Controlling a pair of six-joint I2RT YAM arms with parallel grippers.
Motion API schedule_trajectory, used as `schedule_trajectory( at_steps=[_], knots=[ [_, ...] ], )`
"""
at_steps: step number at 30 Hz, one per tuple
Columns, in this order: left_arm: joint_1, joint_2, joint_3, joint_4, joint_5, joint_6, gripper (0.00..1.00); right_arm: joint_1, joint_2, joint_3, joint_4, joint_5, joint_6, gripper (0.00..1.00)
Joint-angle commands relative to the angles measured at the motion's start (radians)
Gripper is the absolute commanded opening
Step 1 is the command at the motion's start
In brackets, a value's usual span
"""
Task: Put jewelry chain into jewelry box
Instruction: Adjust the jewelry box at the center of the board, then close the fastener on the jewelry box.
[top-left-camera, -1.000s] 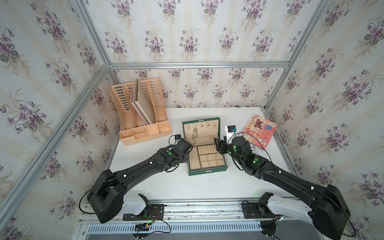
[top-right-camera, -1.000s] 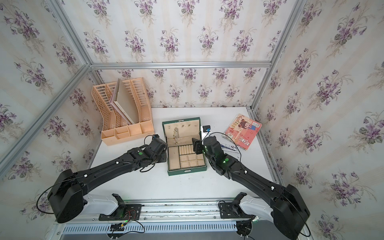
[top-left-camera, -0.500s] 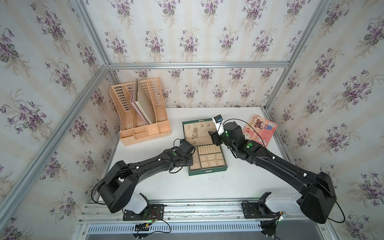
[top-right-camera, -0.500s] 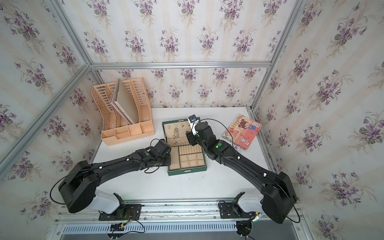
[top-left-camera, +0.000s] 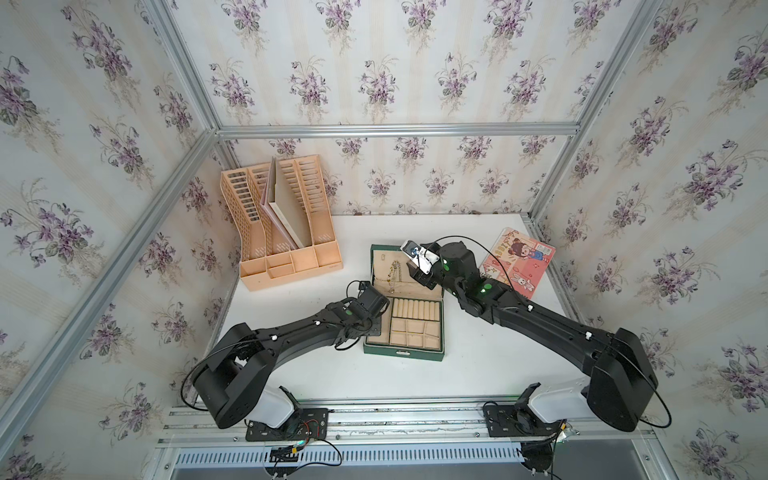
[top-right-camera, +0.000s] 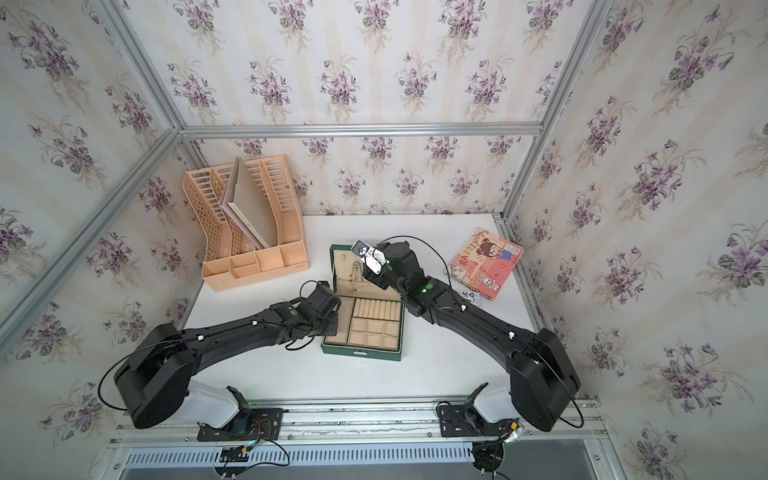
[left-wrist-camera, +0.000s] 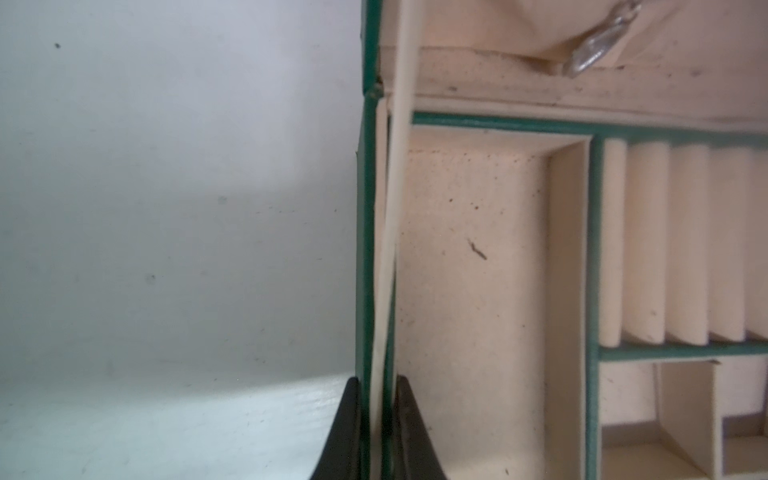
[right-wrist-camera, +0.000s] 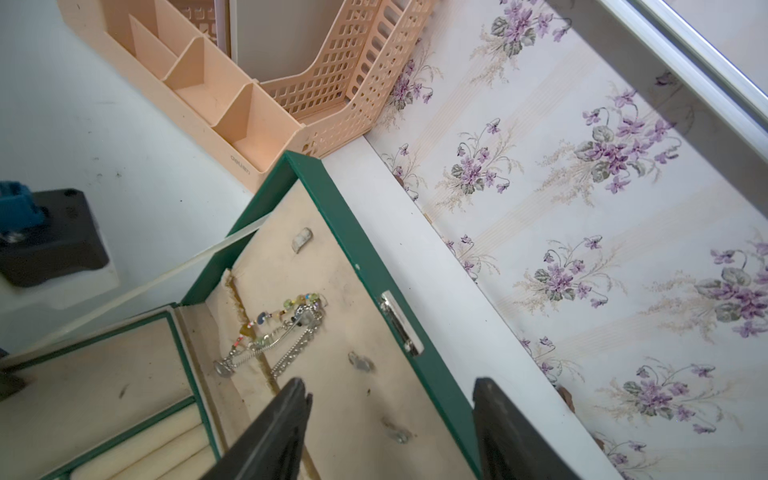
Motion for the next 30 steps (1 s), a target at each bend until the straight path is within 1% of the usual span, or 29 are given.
schedule_trajectory(
  at_steps=[1, 3, 5, 7, 8, 12, 16, 20, 22, 26, 30],
  knots=[
    [0.002, -0.024, -0.014, -0.037, -0.024, -0.023, 0.03, 0.001, 0.033, 0.055, -0.044, -0.049, -0.097, 0.70],
    [0.002, -0.030, -0.020, -0.037, -0.019, -0.034, 0.00, 0.004, 0.052, 0.082, -0.078, -0.060, -0.123, 0.72],
    [0.000, -0.028, -0.027, -0.033, -0.015, -0.047, 0.00, 0.011, 0.068, 0.101, -0.098, -0.068, -0.149, 0.78],
    [-0.002, -0.025, -0.032, -0.029, -0.014, -0.057, 0.00, 0.023, 0.088, 0.129, -0.125, -0.066, -0.180, 0.98],
    [-0.003, -0.021, -0.032, -0.028, -0.014, -0.060, 0.00, 0.027, 0.103, 0.149, -0.150, -0.063, -0.198, 1.00],
    [-0.004, -0.018, -0.037, -0.023, -0.013, -0.064, 0.00, 0.039, 0.159, 0.202, -0.184, -0.036, -0.258, 1.00],
    [-0.004, -0.023, -0.047, -0.015, -0.014, -0.065, 0.00, 0.036, 0.216, 0.222, -0.160, 0.004, -0.338, 1.00],
    [-0.006, -0.028, -0.053, -0.013, -0.010, -0.065, 0.00, 0.015, 0.243, 0.264, -0.188, -0.045, -0.372, 0.98],
    [-0.006, -0.027, -0.058, -0.010, -0.010, -0.064, 0.00, 0.011, 0.259, 0.280, -0.195, -0.045, -0.400, 0.98],
    [-0.005, -0.025, -0.062, -0.005, -0.007, -0.065, 0.00, 0.009, 0.288, 0.324, -0.232, -0.067, -0.408, 0.98],
    [-0.006, -0.029, -0.067, -0.003, -0.004, -0.065, 0.00, 0.002, 0.292, 0.323, -0.246, -0.084, -0.421, 0.97]
  ],
)
